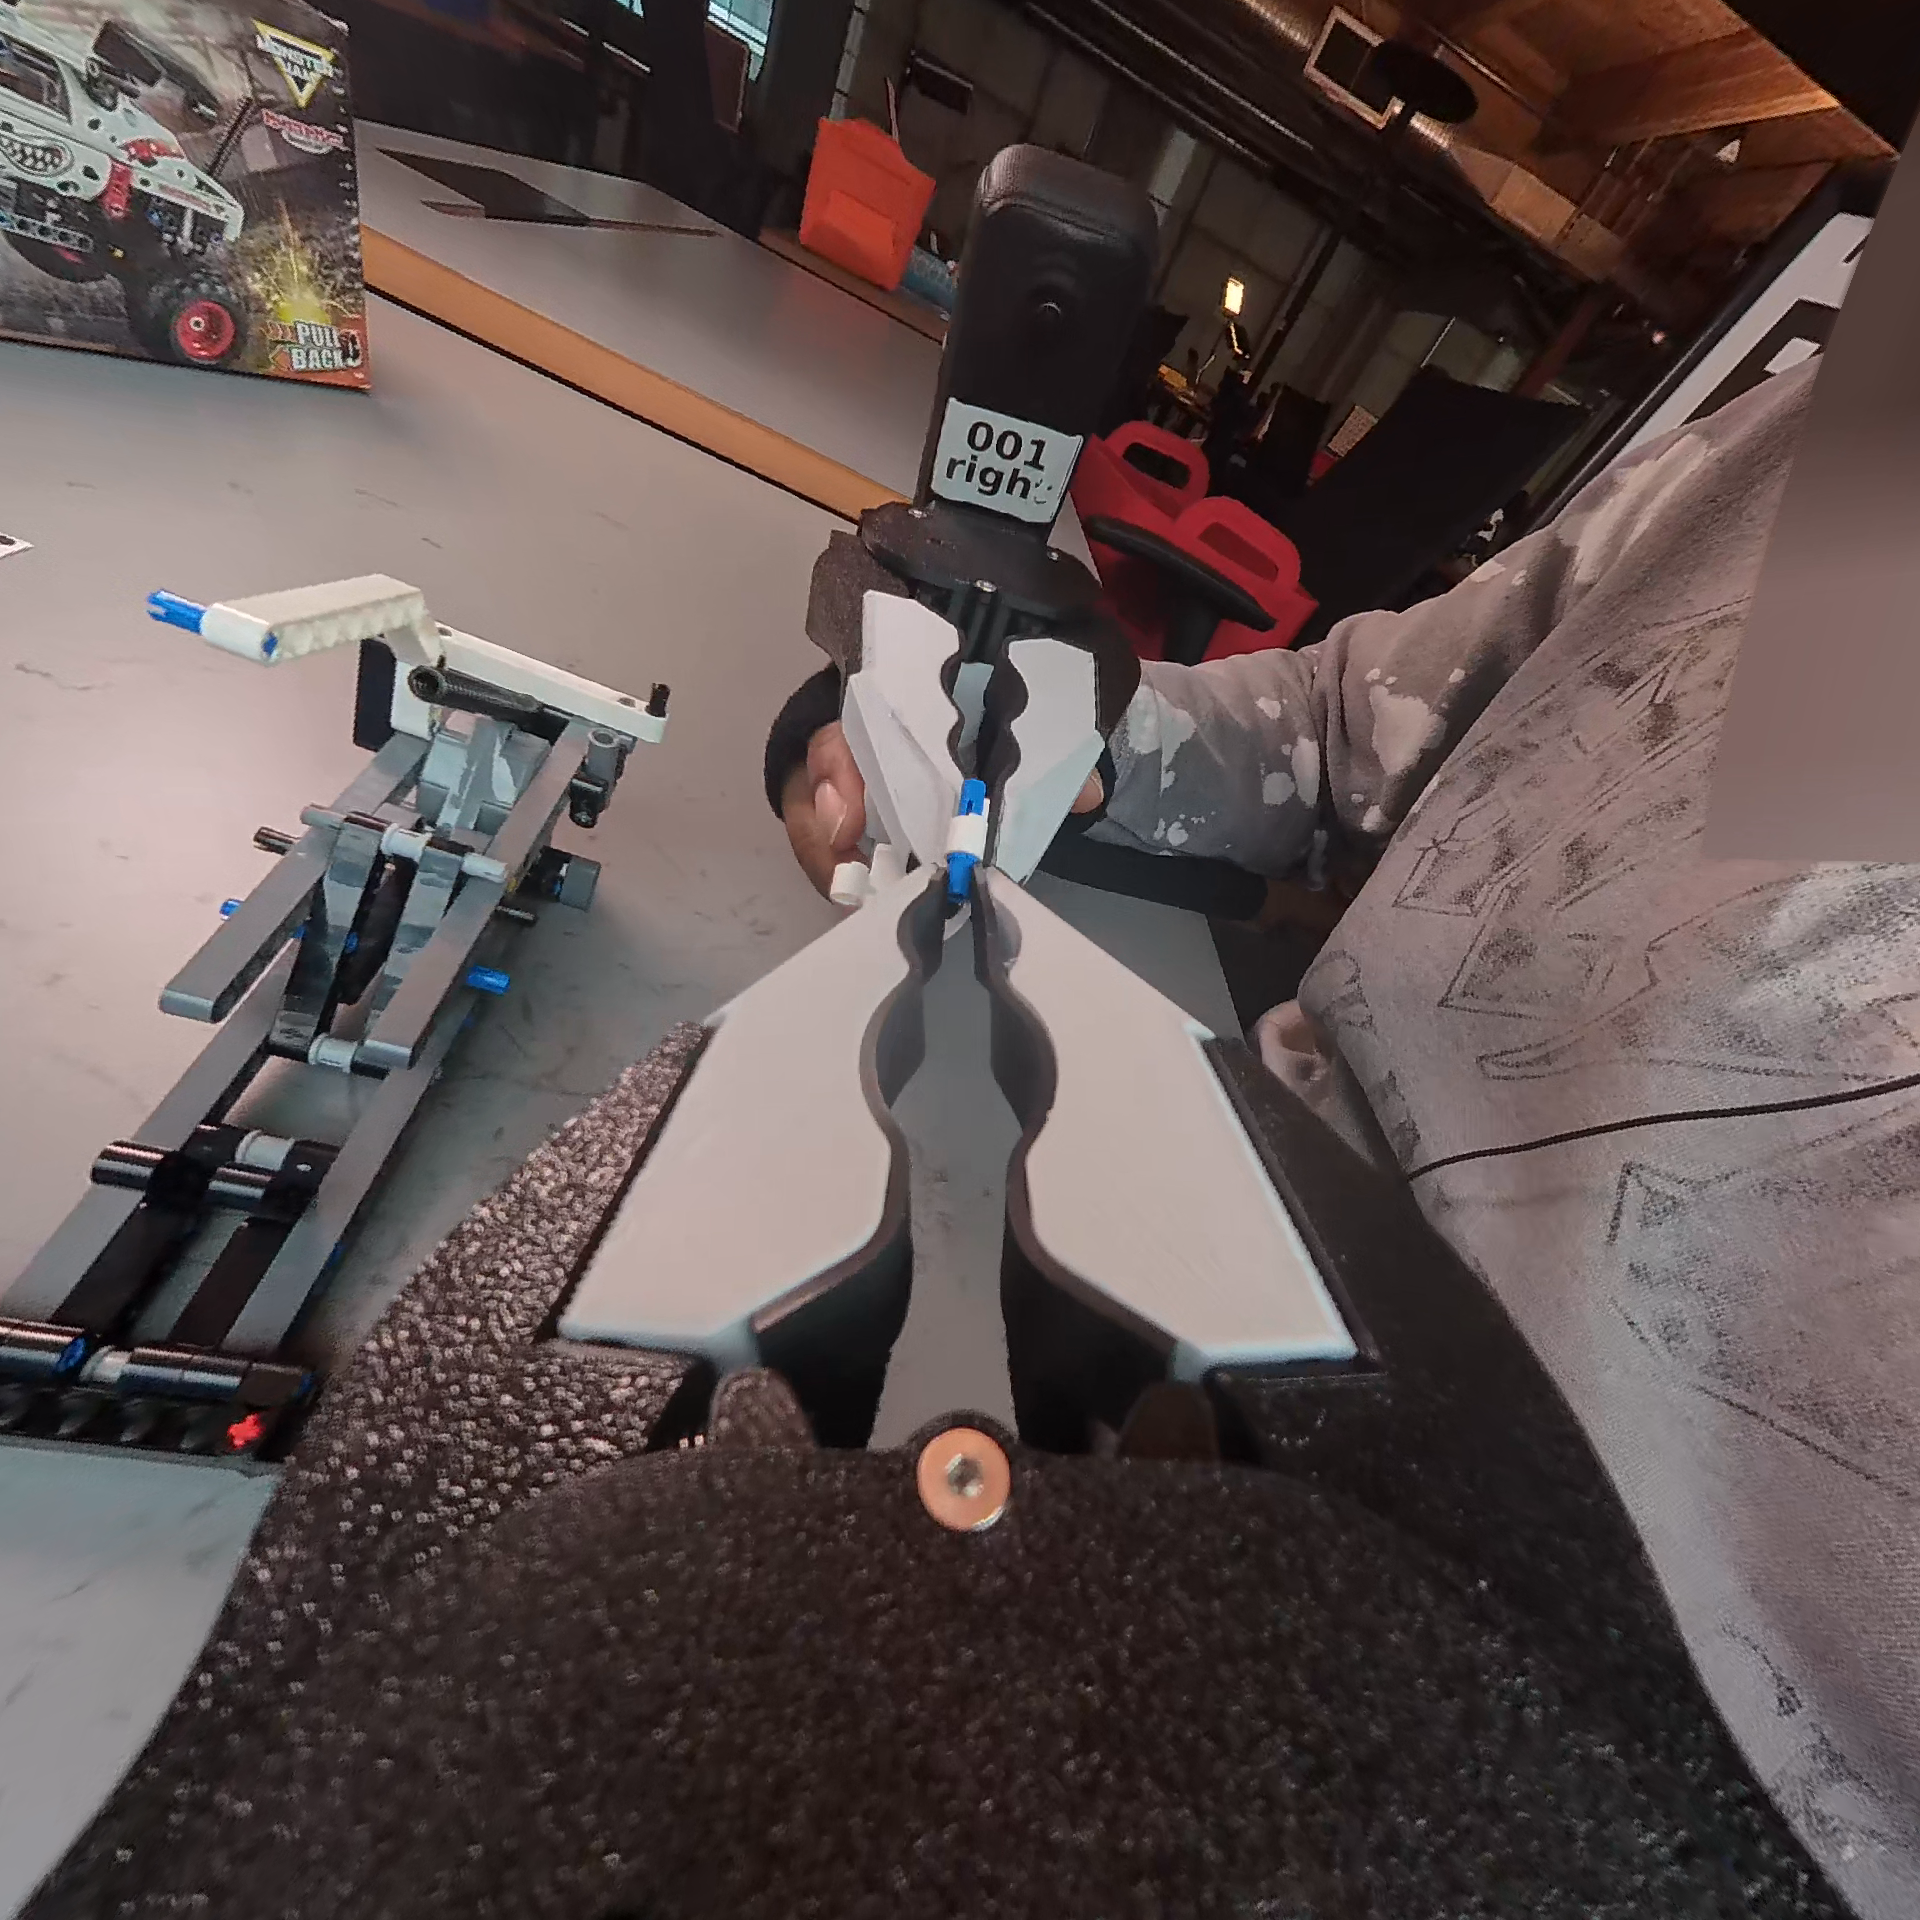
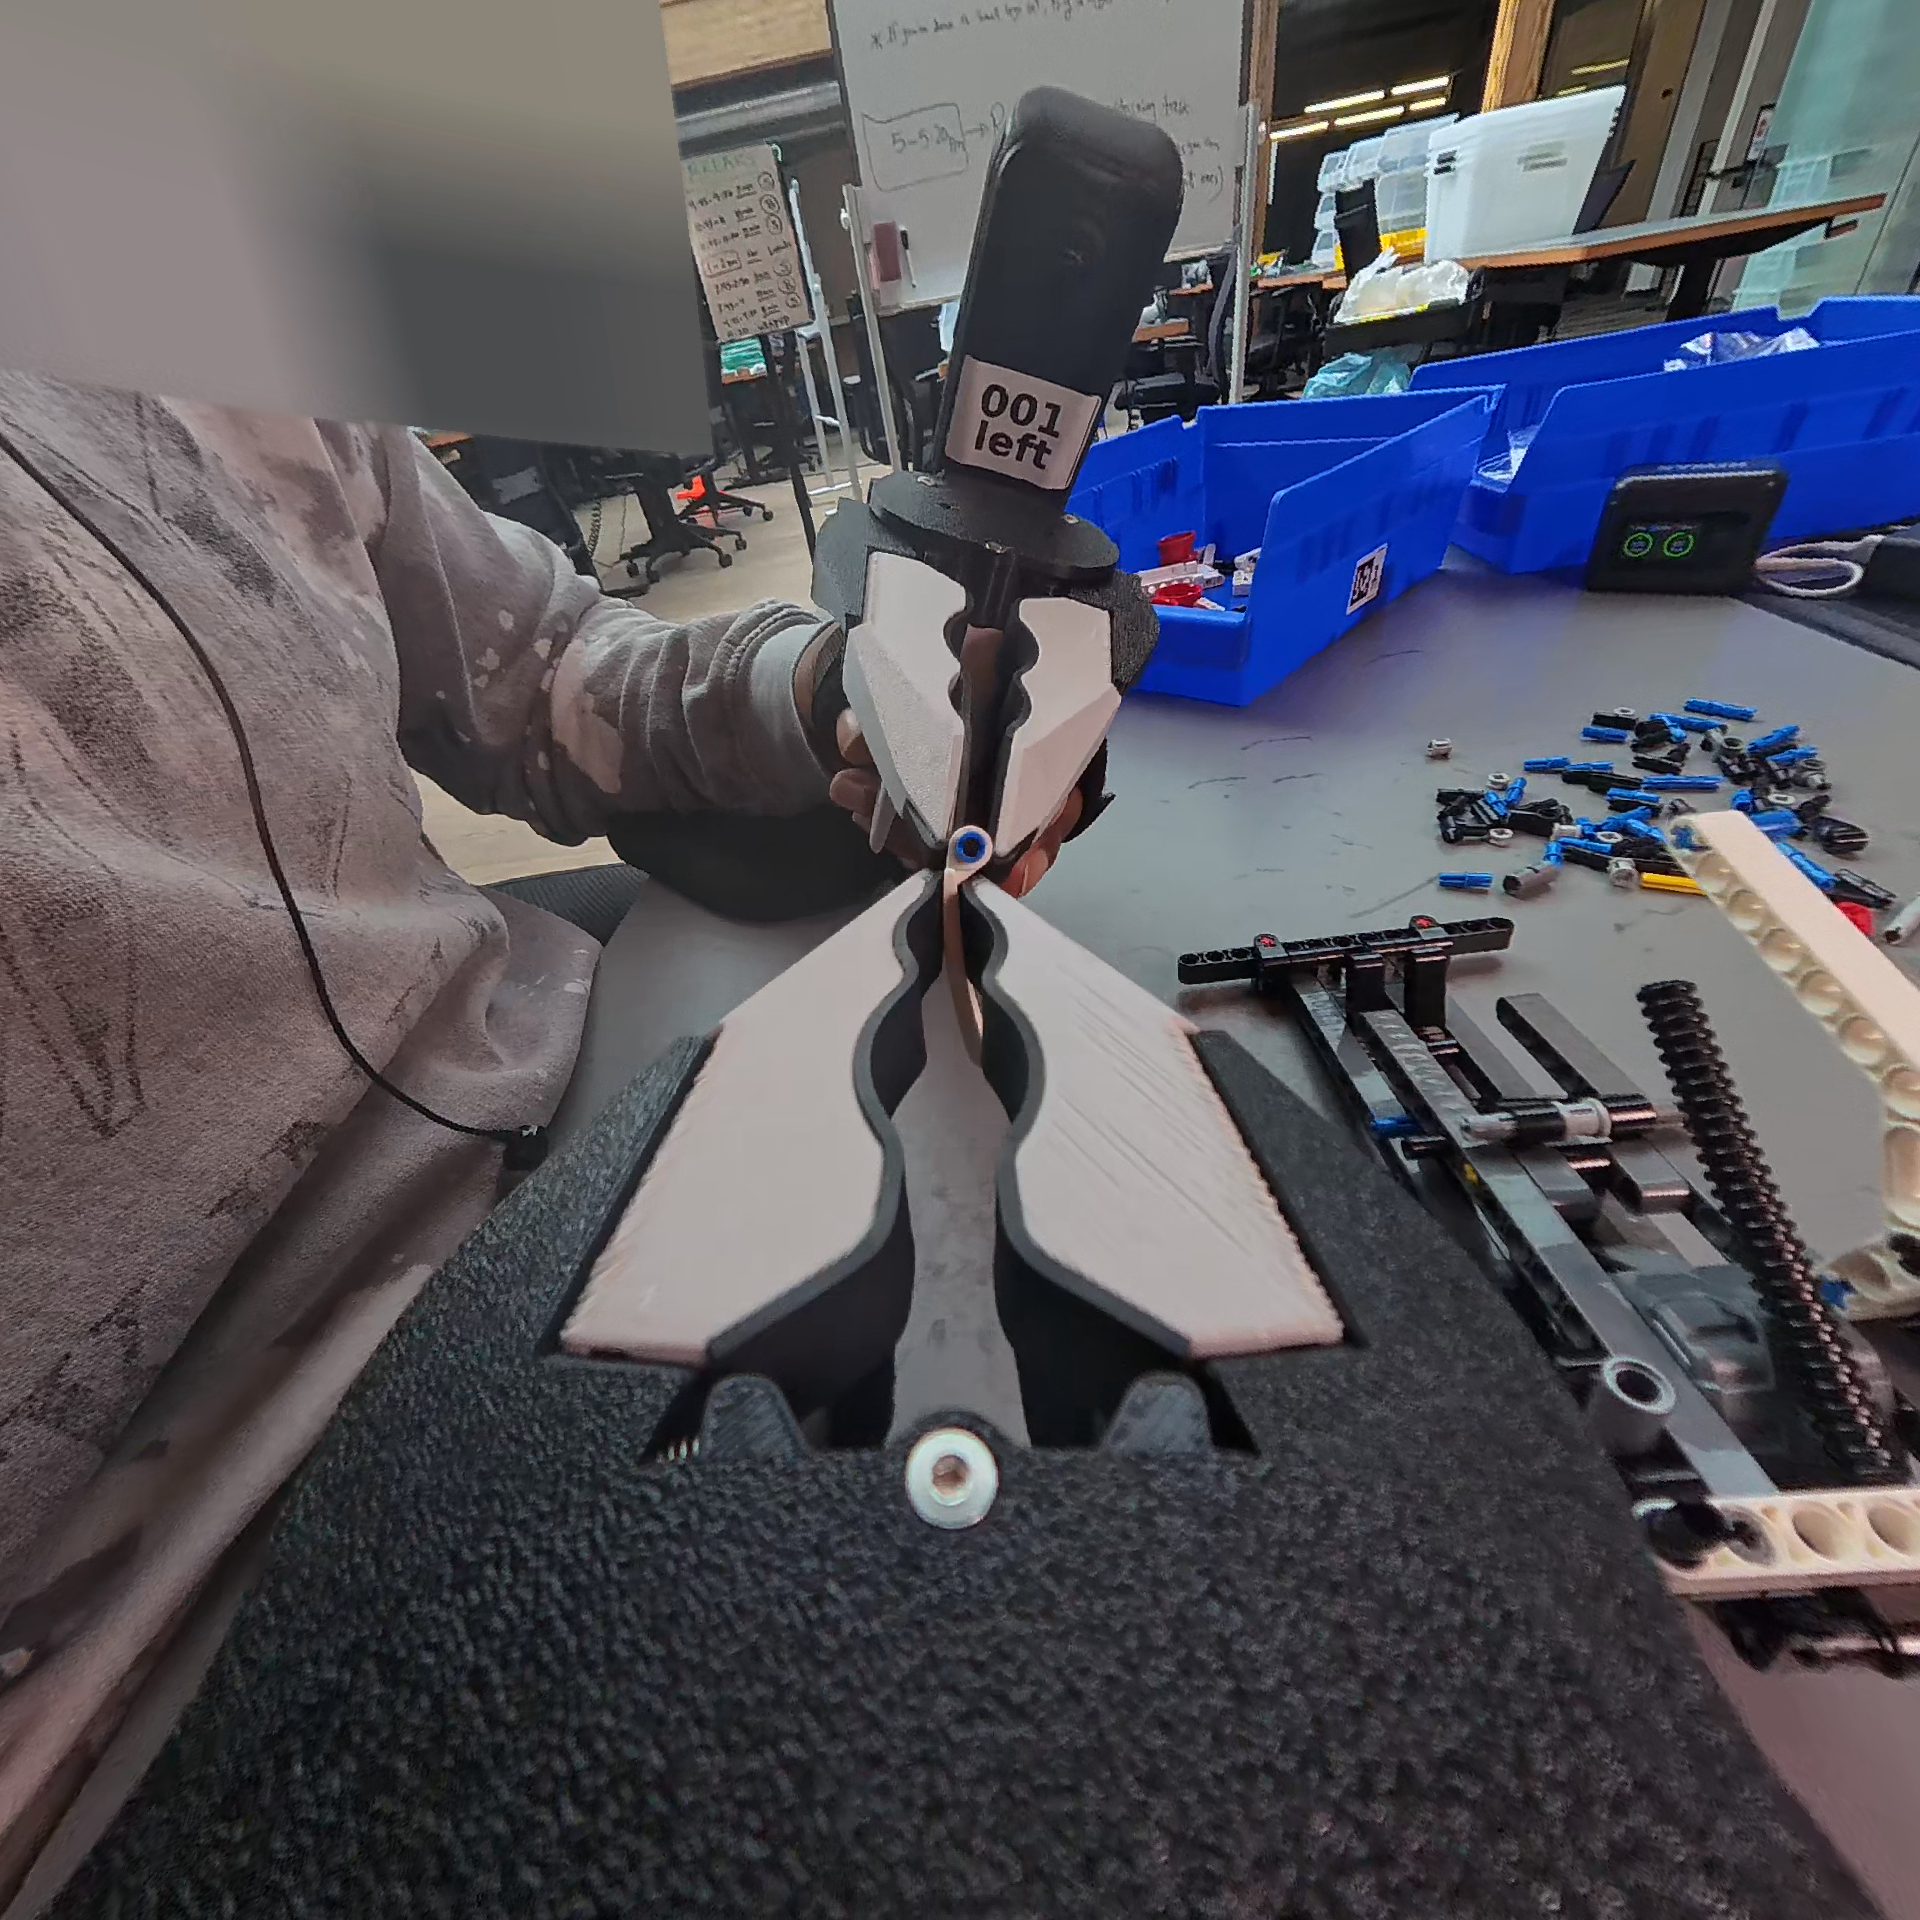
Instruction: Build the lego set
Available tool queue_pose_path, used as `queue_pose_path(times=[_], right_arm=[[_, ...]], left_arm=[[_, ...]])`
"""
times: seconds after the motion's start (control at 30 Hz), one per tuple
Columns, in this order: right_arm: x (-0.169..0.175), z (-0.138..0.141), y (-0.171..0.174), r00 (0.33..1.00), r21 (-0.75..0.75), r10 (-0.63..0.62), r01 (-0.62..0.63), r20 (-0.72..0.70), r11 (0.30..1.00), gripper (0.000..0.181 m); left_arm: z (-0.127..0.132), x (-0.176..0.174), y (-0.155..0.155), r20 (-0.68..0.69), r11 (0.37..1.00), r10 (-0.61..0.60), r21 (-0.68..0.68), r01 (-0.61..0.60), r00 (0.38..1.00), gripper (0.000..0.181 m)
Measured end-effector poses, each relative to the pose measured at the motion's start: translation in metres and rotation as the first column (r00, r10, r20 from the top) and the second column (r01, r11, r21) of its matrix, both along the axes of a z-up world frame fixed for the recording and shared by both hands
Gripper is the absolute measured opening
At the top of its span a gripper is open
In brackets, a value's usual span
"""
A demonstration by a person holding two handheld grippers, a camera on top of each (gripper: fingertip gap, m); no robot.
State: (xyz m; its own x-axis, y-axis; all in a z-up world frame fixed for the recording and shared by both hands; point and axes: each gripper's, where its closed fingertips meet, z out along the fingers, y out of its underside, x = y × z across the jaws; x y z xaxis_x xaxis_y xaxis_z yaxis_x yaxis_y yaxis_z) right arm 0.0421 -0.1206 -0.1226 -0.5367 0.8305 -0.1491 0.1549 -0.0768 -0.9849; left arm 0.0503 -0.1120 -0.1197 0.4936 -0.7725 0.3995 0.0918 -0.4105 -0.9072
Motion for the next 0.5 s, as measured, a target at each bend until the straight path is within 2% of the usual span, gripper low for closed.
queue_pose_path(times=[0.07, 0.13, 0.2, 0.27, 0.37, 0.43, 0.5], right_arm=[[-0.002, -0.004, 0.003, 0.999, 0.001, -0.018, 0.018, 0.034, 1.000, 0.004], [-0.004, -0.007, 0.015, 0.996, 0.045, -0.088, 0.086, 0.035, 0.995, 0.022], [-0.008, -0.008, 0.029, 0.983, 0.155, -0.183, 0.181, 0.000, 0.971, 0.036], [-0.015, -0.006, 0.039, 0.955, 0.298, -0.286, 0.296, -0.077, 0.907, 0.045], [-0.026, 0.000, 0.045, 0.899, 0.395, -0.400, 0.438, -0.178, 0.808, 0.045], [-0.030, 0.003, 0.054, 0.852, 0.436, -0.475, 0.522, -0.221, 0.733, 0.030], [-0.031, 0.006, 0.056, 0.849, 0.464, -0.470, 0.526, -0.241, 0.713, 0.025]], left_arm=[[-0.001, -0.004, 0.002, 0.018, 1.000, 0.021, -0.013, -0.021, 1.000, 0.004], [0.003, -0.014, 0.011, 0.062, 0.996, 0.088, -0.036, -0.086, 0.994, 0.004], [0.007, -0.027, 0.021, 0.162, 0.983, 0.169, -0.106, -0.153, 0.972, 0.004], [0.010, -0.035, 0.027, 0.275, 0.965, 0.229, -0.189, -0.181, 0.934, 0.003], [0.013, -0.038, 0.034, 0.411, 0.944, 0.280, -0.283, -0.170, 0.867, 0.003], [0.013, -0.037, 0.036, 0.449, 0.935, 0.299, -0.314, -0.164, 0.842, 0.003], [0.014, -0.038, 0.036, 0.482, 0.933, 0.298, -0.329, -0.145, 0.824, 0.003]])
